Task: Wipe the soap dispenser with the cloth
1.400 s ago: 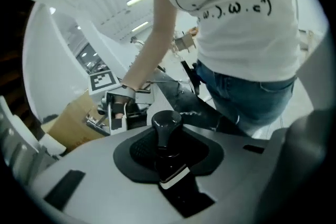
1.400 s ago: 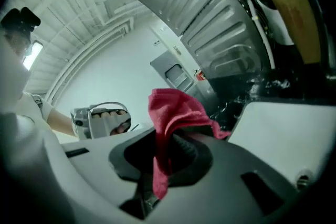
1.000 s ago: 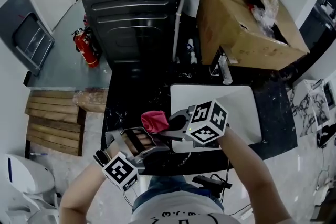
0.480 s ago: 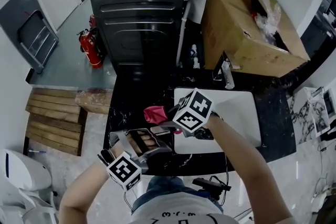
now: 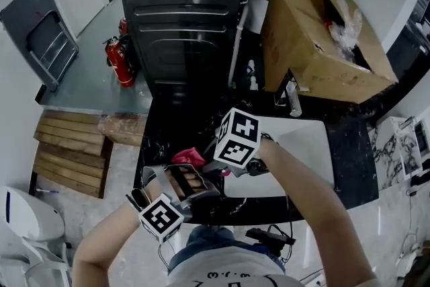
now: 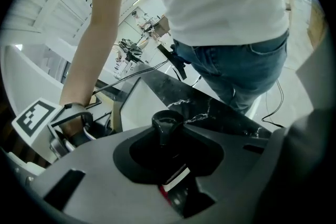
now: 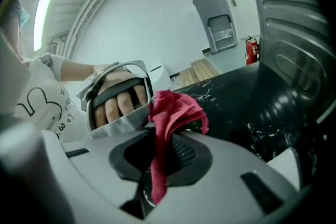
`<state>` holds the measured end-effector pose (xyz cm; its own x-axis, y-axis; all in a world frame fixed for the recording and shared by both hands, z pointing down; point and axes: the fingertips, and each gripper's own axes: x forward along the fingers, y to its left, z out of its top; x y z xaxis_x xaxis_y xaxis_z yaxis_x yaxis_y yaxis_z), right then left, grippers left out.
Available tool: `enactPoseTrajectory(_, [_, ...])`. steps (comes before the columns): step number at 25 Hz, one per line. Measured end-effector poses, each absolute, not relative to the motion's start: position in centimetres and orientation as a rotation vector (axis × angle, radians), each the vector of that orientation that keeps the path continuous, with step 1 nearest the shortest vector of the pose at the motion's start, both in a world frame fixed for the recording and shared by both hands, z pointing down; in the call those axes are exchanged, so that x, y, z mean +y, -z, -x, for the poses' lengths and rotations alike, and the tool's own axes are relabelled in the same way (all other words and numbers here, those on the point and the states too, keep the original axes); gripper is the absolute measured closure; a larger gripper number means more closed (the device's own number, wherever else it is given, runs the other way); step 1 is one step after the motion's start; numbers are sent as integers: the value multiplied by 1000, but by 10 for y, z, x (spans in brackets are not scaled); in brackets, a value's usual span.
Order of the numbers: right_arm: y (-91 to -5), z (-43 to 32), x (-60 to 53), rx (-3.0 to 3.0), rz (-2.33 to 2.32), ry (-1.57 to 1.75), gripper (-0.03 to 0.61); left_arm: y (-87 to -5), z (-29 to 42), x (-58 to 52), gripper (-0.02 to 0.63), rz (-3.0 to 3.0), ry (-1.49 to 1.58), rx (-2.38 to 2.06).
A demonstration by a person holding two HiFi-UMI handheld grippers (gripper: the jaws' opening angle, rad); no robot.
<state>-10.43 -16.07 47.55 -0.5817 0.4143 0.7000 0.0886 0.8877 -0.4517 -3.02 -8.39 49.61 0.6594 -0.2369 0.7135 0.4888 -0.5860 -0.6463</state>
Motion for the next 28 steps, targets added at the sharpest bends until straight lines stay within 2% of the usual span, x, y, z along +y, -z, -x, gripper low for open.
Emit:
enactPoseTrajectory(4, [-482, 117, -163, -2161, 386, -511, 525, -504, 33, -79, 506, 1924, 1031, -237])
enactPoseTrajectory(11, [-512, 126, -206, -2159, 91, -393, 525, -498, 29, -83, 508, 1990, 1001, -166])
enactPoseTrajectory(15, [-511, 106, -246, -2299, -152, -545, 523, -484, 29, -94, 508, 2158, 930, -31])
enactPoseTrajectory(19, [-485, 74, -271, -2499, -368, -723, 523, -459, 41, -122, 502, 2547, 727, 228])
enactPoseTrajectory(25, [-477, 31, -251, -2691, -542, -740, 523, -393, 51, -152, 508, 2945, 225, 563])
enactPoseTrajectory(28, [-483, 30, -235, -2764, -601, -745, 523, -355, 60, -169, 509, 3024, 67, 709])
